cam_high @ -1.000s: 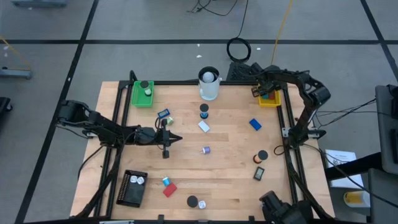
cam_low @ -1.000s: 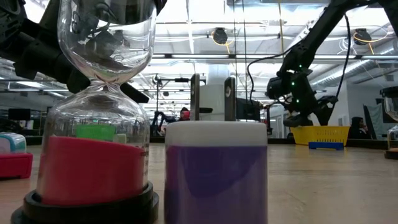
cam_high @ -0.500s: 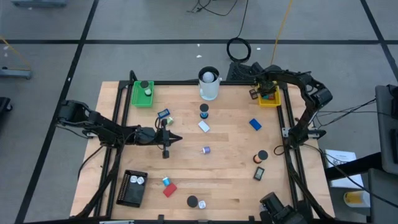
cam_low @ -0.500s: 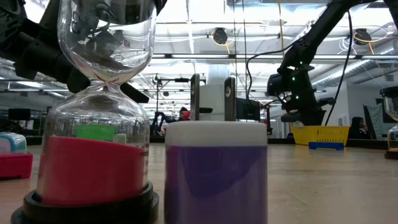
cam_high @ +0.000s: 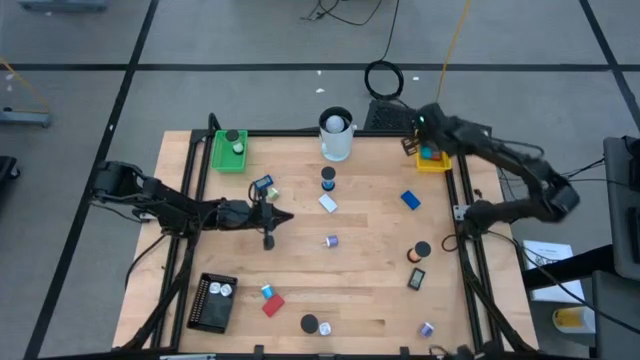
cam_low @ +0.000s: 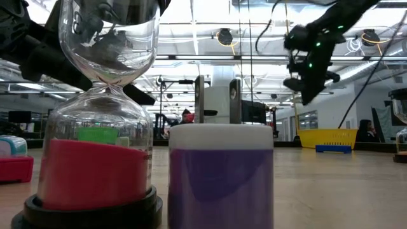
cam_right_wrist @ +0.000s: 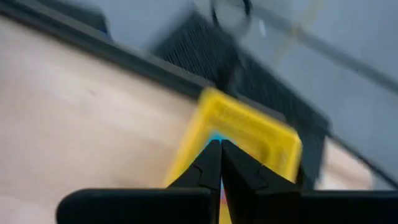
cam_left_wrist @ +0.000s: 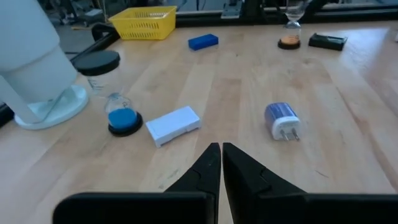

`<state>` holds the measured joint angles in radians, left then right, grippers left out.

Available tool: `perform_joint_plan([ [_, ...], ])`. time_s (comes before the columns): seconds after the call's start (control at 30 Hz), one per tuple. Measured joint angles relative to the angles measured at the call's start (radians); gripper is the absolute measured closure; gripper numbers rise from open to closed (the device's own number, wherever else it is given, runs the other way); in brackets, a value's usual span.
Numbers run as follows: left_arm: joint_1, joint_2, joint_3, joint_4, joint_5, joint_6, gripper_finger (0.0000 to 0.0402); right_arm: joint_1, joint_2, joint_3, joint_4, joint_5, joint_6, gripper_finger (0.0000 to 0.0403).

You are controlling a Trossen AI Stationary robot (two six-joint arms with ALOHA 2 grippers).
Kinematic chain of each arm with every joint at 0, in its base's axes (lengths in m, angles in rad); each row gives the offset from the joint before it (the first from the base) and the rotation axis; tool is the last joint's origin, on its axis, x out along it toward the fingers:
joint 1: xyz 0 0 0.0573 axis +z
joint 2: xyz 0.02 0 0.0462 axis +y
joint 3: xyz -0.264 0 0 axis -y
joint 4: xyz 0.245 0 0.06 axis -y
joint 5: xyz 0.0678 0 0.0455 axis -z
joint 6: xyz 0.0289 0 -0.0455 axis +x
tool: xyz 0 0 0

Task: Pick & Place Office items
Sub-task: Put the green charger adaptor into the black bin

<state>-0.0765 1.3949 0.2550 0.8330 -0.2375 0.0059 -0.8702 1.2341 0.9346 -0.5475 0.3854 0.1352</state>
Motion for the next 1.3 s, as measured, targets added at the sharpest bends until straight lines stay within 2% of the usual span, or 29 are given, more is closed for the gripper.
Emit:
perform_joint_plan([
  [0.23, -0.001, 0.0, 0.0, 0.074, 0.001, 0.045, 0.0397, 0.137, -0.28, -0.3, 0.477, -0.147, -0.013, 0.0402],
  [0.43, 0.0, 0.0, 0.0, 0.086, 0.001, 0.028, 0.0376, 0.289, -0.405, -0.483, 0.824, -0.214, 0.027, 0.0402],
  [0.63, -0.001, 0.0, 0.0, 0.092, 0.016, 0.03, 0.0385, 0.444, -0.396, -0.576, 1.059, -0.209, -0.024, 0.0402],
  [0.73, -0.017, 0.0, 0.0, 0.098, 0.033, 0.082, 0.0397, 0.502, -0.379, -0.582, 1.096, -0.207, -0.051, 0.0402],
  [0.97, -0.075, 0.0, 0.036, 0.091, 0.037, 0.141, 0.039, 0.629, -0.307, -0.582, 1.142, -0.207, -0.075, 0.0402],
  [1.13, -0.081, 0.0, 0.105, -0.053, -0.016, 0.042, 0.0396, 0.718, -0.229, -0.582, 1.22, -0.207, -0.078, 0.0402],
  [1.3, -0.081, 0.0, 0.183, -0.263, -0.057, 0.026, 0.0364, 0.793, -0.158, -0.582, 1.271, -0.206, -0.107, 0.0402],
])
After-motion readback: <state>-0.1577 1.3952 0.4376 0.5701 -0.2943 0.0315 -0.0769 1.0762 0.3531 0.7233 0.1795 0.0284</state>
